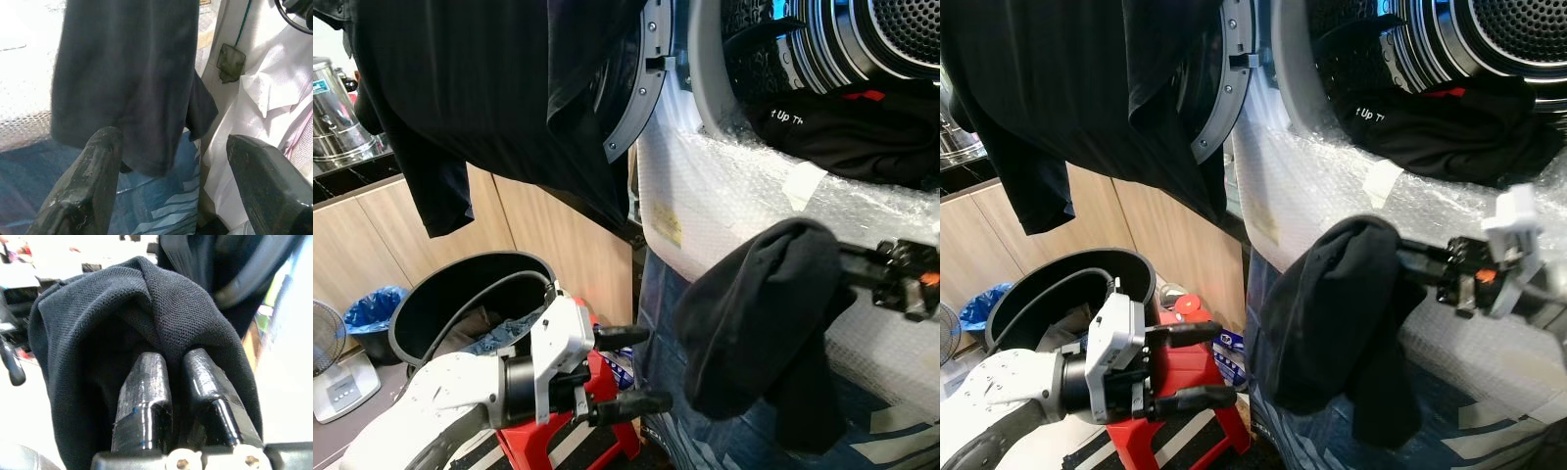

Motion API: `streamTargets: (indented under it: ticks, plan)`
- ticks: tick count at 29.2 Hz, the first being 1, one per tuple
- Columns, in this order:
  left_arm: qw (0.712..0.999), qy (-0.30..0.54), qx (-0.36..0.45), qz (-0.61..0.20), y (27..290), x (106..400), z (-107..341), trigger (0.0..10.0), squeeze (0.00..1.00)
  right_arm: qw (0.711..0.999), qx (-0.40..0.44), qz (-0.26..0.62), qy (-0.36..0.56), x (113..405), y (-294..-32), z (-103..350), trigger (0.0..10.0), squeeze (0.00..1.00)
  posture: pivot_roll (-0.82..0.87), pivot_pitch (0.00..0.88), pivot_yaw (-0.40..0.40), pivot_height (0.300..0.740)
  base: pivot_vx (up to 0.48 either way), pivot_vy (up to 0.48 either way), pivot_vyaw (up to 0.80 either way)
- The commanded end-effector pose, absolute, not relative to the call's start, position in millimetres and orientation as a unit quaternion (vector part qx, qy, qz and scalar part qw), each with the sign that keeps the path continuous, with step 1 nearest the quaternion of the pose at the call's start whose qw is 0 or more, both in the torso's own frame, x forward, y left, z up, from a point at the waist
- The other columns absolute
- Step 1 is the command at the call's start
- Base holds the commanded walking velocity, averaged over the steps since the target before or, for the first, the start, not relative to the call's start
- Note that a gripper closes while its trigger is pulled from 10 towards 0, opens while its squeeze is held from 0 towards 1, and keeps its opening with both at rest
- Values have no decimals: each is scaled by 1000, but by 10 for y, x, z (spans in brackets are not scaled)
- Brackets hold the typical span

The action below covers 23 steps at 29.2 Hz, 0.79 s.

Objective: Clothes washing

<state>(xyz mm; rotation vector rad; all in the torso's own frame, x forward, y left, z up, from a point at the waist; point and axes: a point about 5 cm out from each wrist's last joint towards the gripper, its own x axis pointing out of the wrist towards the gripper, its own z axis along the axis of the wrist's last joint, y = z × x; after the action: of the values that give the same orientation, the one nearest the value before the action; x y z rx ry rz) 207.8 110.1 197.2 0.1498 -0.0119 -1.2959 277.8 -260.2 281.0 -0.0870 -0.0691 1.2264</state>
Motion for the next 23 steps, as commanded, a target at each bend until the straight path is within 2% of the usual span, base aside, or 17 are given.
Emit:
streamTargets:
  ticks: [1,6,7,8,13,16,21,22,23]
  plan:
    - [791,-19,82,-606,1086,2046,2019,10000,0,788,-68,606,-87,2699,-2557,3183,0,0,-26,0,8,740,0,0,0]
    - [793,-17,69,-605,1060,2030,1997,10000,0,763,-61,633,-115,2686,-2474,3391,0,0,-27,0,-7,740,0,0,0]
    - [794,-17,67,-604,1055,2026,1993,10000,0,757,-61,639,-120,2682,-2453,3422,4353,0,-27,0,-8,740,0,0,0]
    - [794,-17,63,-604,1040,2016,1982,10000,0,745,-63,652,-129,2695,-2382,3512,10000,0,-24,0,-18,740,0,0,0]
    - [798,-16,57,-600,1012,1997,1966,10000,0,734,-65,660,-148,2791,-2215,3760,10000,0,-17,0,-36,740,0,0,0]
    - [803,-14,49,-594,989,1968,1944,10000,0,754,-81,632,-160,2961,-2051,3982,10000,0,-11,0,-58,740,0,0,0]
    - [807,-13,45,-589,965,1937,1930,10000,0,776,-78,603,-167,3090,-1978,4119,10000,0,-5,0,-74,740,0,0,0]
    - [809,-10,37,-586,949,1905,1915,10000,0,802,-71,571,-161,3231,-1944,4194,10000,0,-1,0,-84,740,0,0,0]
    - [810,-8,34,-585,943,1892,1908,10000,0,813,-70,557,-157,3290,-1932,4213,10000,0,0,0,-87,740,0,0,0]
